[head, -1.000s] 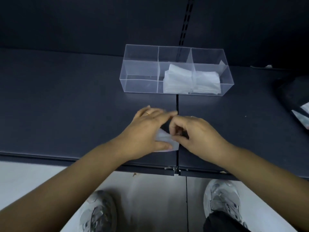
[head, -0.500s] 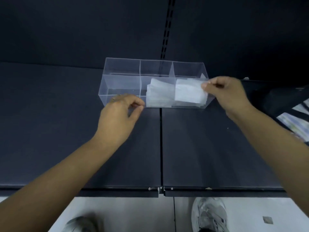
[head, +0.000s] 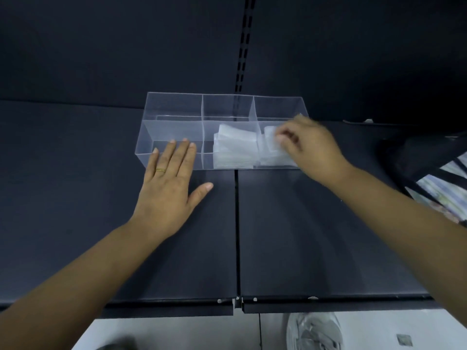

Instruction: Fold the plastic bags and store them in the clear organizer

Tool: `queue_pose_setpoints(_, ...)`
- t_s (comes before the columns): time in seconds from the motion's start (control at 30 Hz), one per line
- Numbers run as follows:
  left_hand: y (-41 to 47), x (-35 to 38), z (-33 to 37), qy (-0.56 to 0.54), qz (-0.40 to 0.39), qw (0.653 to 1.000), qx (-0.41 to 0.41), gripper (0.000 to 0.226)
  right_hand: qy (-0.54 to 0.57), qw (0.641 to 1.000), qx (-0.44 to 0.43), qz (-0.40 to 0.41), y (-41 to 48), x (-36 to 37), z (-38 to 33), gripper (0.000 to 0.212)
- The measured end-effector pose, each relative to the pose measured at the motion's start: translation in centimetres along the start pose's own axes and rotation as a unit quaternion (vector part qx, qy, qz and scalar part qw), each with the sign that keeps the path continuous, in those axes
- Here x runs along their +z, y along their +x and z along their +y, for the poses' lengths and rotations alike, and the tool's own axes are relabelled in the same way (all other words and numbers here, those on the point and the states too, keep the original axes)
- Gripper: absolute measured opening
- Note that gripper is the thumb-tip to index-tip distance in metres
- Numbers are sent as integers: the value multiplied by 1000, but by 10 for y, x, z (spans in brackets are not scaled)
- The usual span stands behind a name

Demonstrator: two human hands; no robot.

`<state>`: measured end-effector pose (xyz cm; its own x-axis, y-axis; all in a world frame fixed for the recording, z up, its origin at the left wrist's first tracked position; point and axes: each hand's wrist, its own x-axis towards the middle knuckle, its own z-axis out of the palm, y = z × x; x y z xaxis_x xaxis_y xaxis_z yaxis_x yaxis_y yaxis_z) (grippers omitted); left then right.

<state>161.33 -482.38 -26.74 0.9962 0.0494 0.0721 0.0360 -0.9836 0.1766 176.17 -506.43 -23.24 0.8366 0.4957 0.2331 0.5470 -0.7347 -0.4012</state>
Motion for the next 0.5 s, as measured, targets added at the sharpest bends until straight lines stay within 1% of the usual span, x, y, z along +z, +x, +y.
queue_pose_setpoints(0.03, 0, 1, -1, -2, 2, 1000, 2, 82, -17, 998, -15, -54, -3, 4, -3, 23)
queue_pose_setpoints(0.07, 0, 1, 0, 1, 3, 1000, 3, 81, -30, 994, -11, -104, -5, 7, -5, 31)
queue_pose_setpoints(0.1, 0, 2, -1, 2, 4, 1000, 6, 81, -32, 990, -3, -136, -5, 9, -7, 37)
queue_pose_setpoints(0.17, 0, 3, -3, 8, 2, 1000, 13, 80, -21, 984, 14, -176, -1, 10, -10, 43)
queue_pose_setpoints(0.27, 0, 2, -6, 13, -9, 1000, 20, 80, -21, 972, 27, -231, 4, 9, -13, 44)
queue_pose_setpoints(0.33, -1, 1, -6, 3, -14, 1000, 19, 80, -1, 974, 38, -222, 2, 6, -15, 45)
queue_pose_setpoints(0.43, -7, -10, -5, -1, -9, 1000, 15, 79, 17, 990, 31, -135, -4, -8, -18, 43)
queue_pose_setpoints(0.5, -15, -28, 1, -25, 8, 999, 25, 80, 53, 995, 34, -79, -13, -23, -25, 39)
